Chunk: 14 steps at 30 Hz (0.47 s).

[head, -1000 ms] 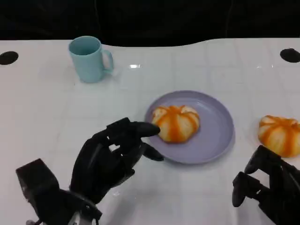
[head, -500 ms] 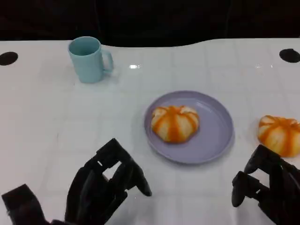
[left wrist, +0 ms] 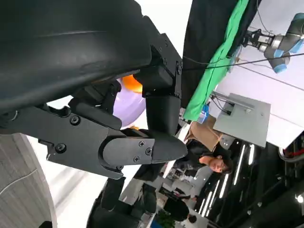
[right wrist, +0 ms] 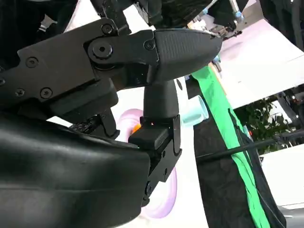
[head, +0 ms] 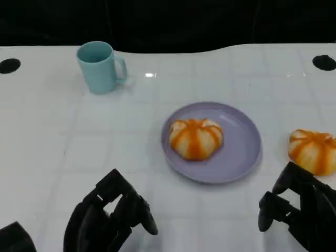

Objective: Grasp the bread from the table and place it into the plate.

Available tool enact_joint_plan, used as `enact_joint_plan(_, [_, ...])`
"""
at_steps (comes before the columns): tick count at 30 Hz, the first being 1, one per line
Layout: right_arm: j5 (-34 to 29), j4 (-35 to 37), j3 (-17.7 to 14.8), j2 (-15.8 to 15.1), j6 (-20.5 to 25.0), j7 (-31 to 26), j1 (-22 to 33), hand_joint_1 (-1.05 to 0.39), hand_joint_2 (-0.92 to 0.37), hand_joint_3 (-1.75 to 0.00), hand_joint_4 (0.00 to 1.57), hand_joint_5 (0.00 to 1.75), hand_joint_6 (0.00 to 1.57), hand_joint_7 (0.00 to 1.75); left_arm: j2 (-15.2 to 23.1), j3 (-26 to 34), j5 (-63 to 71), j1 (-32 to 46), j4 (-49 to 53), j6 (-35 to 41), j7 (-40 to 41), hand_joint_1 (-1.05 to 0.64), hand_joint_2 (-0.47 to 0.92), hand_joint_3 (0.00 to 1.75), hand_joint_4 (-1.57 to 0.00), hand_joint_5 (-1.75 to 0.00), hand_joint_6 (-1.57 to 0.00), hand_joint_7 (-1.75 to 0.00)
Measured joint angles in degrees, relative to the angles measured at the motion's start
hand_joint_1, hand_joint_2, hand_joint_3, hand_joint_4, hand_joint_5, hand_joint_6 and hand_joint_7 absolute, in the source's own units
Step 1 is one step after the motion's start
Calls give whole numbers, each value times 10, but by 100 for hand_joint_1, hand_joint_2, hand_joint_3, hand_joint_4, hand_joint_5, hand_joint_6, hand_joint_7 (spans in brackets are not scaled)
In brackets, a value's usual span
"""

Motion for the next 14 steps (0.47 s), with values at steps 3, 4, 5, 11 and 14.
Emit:
enact_joint_plan(3, [0,0,0,0,0,0,0,-60,-92,-36,75,175,60,161,1,6,2,-6,15,-5,-1,-55,92,46,-81,-175,-56,-175])
enact_joint_plan(4, [0,0,0,0,0,0,0,-60,-92,-36,75,175,60,161,1,8,2,-8,19,-7,-2,-55,92,46,-81,-175,-56,-175])
enact_joint_plan(5, [0,0,0,0,0,0,0,-60,-92,-36,75,175,60,161,0,10,2,-9,21,-9,-3,-55,92,46,-81,-175,-56,-175])
enact_joint_plan(11, [0,0,0,0,0,-1,-1,-59,-92,-33,76,175,62,160,0,15,2,-19,29,-12,-7,-55,92,46,-80,-175,-55,-175])
enact_joint_plan(14, [0,0,0,0,0,-1,-1,-59,-92,-33,76,175,62,159,2,18,3,-23,31,-14,-10,-55,92,45,-80,-175,-55,-175])
